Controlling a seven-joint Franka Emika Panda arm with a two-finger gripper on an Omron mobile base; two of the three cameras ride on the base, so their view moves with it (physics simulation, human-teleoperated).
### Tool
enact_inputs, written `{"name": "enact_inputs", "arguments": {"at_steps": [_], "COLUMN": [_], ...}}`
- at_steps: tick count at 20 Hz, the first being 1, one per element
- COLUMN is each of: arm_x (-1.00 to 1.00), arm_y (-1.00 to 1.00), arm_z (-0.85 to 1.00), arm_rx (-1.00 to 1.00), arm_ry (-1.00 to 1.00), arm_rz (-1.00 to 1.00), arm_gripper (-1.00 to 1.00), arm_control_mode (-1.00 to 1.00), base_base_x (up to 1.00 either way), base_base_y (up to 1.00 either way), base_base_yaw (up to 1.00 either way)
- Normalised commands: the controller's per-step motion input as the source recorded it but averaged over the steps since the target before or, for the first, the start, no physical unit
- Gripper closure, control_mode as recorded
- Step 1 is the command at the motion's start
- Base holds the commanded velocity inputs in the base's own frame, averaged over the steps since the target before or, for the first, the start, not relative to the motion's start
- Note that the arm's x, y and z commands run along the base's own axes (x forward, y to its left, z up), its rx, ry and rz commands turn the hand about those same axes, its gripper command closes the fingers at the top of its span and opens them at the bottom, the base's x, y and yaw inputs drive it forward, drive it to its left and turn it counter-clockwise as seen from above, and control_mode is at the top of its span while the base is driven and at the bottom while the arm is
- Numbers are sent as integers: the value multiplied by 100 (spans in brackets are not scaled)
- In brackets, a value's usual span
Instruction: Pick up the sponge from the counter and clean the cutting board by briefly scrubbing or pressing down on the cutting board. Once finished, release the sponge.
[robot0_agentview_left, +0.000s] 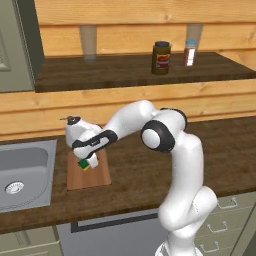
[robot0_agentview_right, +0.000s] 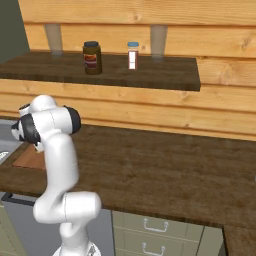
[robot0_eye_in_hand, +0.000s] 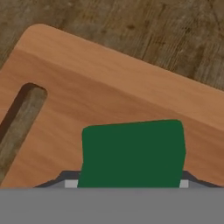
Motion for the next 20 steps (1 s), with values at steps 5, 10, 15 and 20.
{"name": "enact_inputs", "arguments": {"at_steps": [5,10,15,20], "arm_x": [-15,-57,-78,-68], "arm_y": [-4,-36,-53,-53], "arm_z": [-61,-39,-40,-46], "arm_rx": [-16,-13,-13,-12], "arm_ry": [-4,-19,-31,-26], "arm_rz": [-21,-16,-11,-15], "arm_gripper": [100,100,100,100], "arm_control_mode": [-100,-100,-100,-100], "base_base_x": [0,0,0,0], "base_base_y": [0,0,0,0], "base_base_yaw": [0,0,0,0]}}
